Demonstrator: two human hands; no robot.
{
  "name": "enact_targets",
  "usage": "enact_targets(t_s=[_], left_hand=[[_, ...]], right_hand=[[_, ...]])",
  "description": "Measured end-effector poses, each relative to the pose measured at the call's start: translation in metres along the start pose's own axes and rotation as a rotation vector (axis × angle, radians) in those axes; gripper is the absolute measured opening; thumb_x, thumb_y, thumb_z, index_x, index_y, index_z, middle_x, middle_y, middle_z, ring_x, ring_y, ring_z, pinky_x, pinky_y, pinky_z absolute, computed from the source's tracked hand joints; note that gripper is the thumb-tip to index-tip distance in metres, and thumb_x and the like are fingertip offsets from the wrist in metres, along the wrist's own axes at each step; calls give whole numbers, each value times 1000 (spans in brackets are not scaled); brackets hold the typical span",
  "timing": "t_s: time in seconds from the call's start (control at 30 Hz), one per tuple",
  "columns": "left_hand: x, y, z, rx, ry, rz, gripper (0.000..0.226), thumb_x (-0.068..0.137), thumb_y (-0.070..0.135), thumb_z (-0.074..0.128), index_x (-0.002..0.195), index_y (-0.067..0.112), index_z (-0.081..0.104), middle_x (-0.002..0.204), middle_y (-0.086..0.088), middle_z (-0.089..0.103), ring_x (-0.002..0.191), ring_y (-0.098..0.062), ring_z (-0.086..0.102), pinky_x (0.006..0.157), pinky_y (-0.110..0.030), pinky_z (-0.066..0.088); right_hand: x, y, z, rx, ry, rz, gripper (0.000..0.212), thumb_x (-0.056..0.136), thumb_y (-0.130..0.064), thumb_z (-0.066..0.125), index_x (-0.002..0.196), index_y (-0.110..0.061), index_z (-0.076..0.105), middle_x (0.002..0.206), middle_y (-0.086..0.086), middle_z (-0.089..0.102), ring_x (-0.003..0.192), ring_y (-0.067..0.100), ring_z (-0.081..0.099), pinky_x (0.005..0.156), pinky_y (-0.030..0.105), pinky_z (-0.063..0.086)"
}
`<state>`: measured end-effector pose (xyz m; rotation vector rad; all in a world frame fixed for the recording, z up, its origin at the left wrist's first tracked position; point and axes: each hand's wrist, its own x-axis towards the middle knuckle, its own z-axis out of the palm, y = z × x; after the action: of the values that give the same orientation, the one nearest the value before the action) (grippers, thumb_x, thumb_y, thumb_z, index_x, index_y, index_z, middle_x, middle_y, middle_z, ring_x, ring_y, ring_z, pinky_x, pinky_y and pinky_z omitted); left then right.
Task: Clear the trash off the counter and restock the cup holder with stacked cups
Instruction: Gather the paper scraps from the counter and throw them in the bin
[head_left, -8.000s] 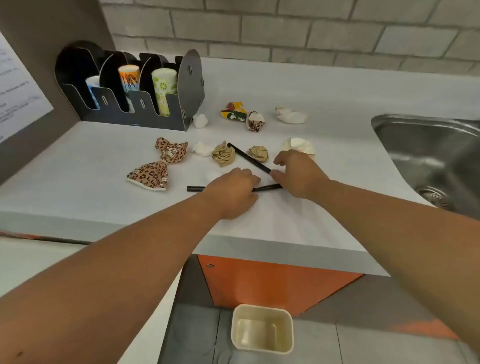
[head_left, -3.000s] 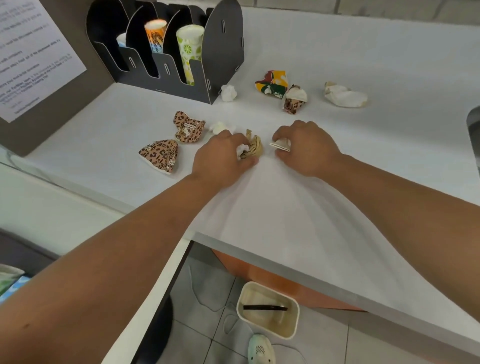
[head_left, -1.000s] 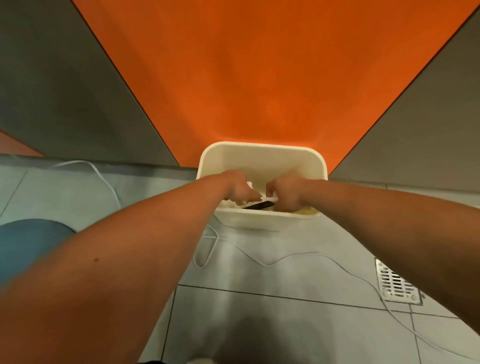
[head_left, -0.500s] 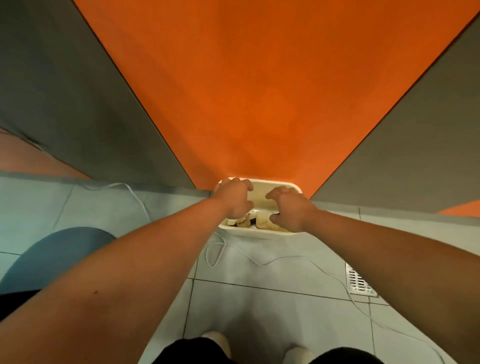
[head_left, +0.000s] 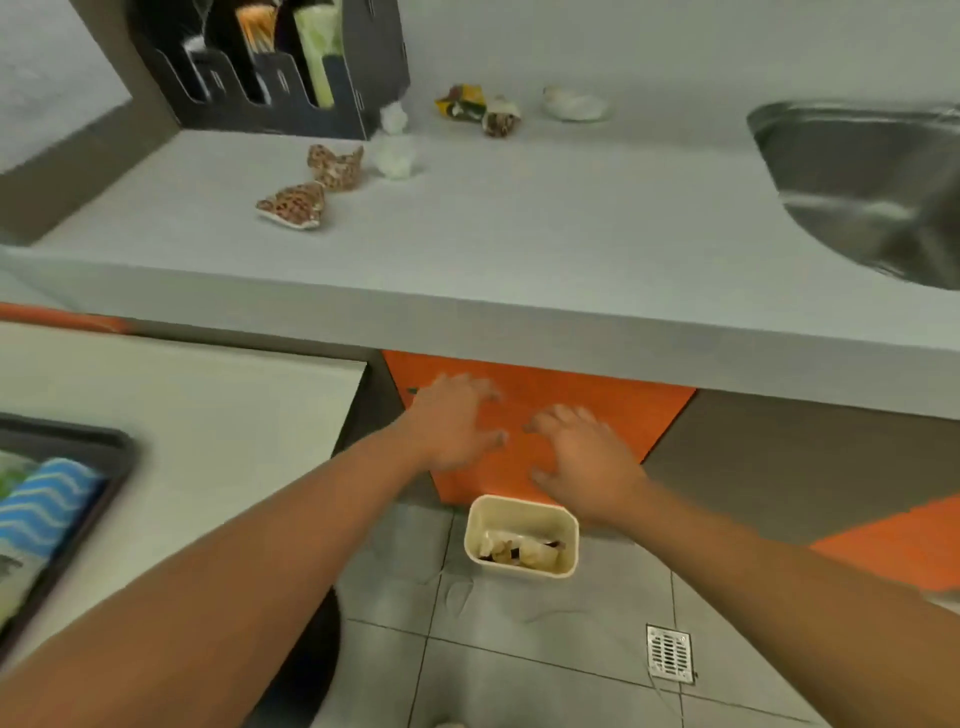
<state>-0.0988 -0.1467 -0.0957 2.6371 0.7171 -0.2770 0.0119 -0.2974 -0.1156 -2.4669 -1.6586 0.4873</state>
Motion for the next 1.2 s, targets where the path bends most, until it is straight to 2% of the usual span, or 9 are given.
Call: enact_targets(t_s=[0.13,0.23,0.5,0.63,0.8,0.9,1.0,1.1,1.2], left_hand=[[-22,-5,-66,-75,57,5,54,90,43,66,139,24,52,139,-6,53,131,-28,47,109,-42,38],[-32,-18,-105,-103,118,-5,54,89,41,69,138,26,52,142,-3,51,133,-24,43,108,-39,36],[-16,-84,-166,-184,395,-133,57,82,35,79,133,21,57,144,-5,49,134,-23,43,107,-35,36],[17,-111,-175,-264,490,-239,73,77,43,82,138,16,52,146,-7,48,131,-24,45,108,-38,38],[64,-136,-187,-197,549,-453,98,77,59,75,152,12,32,157,-11,35,144,-30,31,118,-45,27],[85,-150,-189,-254,489,-549,107,76,64,72,154,9,23,157,-11,33,145,-30,29,118,-46,27],[95,-161,-188,-203,408,-592,110,76,68,68,156,12,18,158,-11,31,145,-31,28,115,-45,28],[102,-167,-191,-150,381,-618,110,73,72,68,156,19,20,153,-11,31,141,-32,28,111,-45,32],[108,-170,-197,-192,353,-652,107,68,68,75,153,22,28,147,-10,33,138,-31,30,110,-43,32]], right_hand=[[5,-27,-66,58,83,-93,48,92,-37,56,138,-23,47,135,0,52,127,20,44,102,38,41],[16,-45,-99,139,74,-154,52,92,-34,58,141,-24,45,141,-1,49,132,19,42,107,37,38],[83,-67,-141,190,160,-193,53,93,-31,60,143,-24,42,143,-1,47,131,17,40,107,32,35],[132,-67,-144,180,156,-183,54,92,-32,61,142,-24,43,142,1,46,129,21,41,105,36,37],[209,-60,-157,160,136,-207,61,91,-34,63,145,-23,37,145,1,41,130,22,40,104,35,39],[255,-59,-167,169,154,-204,68,90,-33,64,148,-17,33,148,5,39,134,25,38,107,36,37],[299,-64,-175,151,139,-216,77,89,-33,66,151,-13,26,155,8,31,140,27,31,113,38,31],[333,-71,-179,155,119,-233,81,88,-32,67,153,-12,21,157,10,28,142,30,27,114,39,29],[353,-74,-173,159,91,-263,78,90,-28,65,153,-14,21,156,9,29,138,31,32,111,40,31]])
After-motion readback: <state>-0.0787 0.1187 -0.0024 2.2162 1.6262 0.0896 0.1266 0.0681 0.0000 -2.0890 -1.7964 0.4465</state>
